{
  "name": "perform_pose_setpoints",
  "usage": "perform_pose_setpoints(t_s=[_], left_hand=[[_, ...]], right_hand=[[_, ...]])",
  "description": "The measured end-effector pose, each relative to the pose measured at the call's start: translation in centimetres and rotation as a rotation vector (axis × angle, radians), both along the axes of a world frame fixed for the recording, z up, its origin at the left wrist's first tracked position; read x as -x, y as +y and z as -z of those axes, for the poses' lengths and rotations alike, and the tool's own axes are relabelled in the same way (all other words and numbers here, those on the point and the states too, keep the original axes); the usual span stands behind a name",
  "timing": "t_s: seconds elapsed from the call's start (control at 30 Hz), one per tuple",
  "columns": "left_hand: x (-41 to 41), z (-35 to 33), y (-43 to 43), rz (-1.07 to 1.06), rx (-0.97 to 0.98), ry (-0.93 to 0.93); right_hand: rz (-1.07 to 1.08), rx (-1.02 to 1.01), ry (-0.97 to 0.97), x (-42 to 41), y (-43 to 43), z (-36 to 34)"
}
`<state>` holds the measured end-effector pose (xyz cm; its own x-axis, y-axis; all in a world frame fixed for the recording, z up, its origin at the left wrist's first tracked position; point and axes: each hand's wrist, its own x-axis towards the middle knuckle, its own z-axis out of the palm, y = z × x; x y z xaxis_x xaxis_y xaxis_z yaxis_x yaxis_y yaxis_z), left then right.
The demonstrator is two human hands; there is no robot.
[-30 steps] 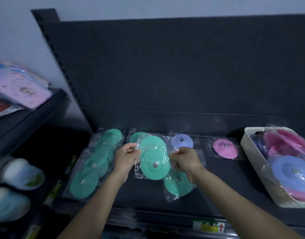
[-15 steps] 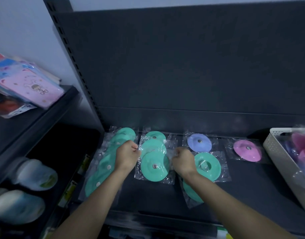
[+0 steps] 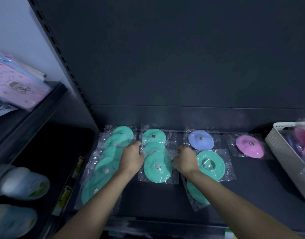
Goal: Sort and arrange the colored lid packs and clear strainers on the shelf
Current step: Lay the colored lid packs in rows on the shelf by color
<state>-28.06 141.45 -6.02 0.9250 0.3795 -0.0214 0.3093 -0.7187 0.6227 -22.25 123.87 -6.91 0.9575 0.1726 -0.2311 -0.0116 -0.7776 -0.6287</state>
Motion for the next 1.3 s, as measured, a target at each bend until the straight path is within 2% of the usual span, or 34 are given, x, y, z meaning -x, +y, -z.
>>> perform_pose_setpoints(t_s=[0.07,0.27,0.57,0.9,1.07,1.3], left_hand=[[-0.1,0.0,-0.1,0.025,-0.036,-0.009],[-0.6,-0.2,-0.6,0.086,0.015,0.080],[-0.3,0.0,-0.9,0.031,0.128,0.060],[0.6,-0.1,-1.2,0.051,-0.033,0.002],[1.1,-1.1,-2.6,0.076,-0.142,-0.068],[1.6,-1.0,-7.3,0.276,-0.105,-0.065]], right_hand=[[0.018,0.003,0.017,-0.4,0.1,0.1],[0.060,0.024,0.063,-0.7,0.2,0.5],[0.018,0.004,0.014,-1.1,0.4,0.5],[-0.012,-0.141,-0.084,-0.1,-0.5,-0.3],[-0.071,-0.108,-0.232,0.3,-3.1,-1.9],[0.004,-0.029,-0.219,0.8,-8.9,-2.7]])
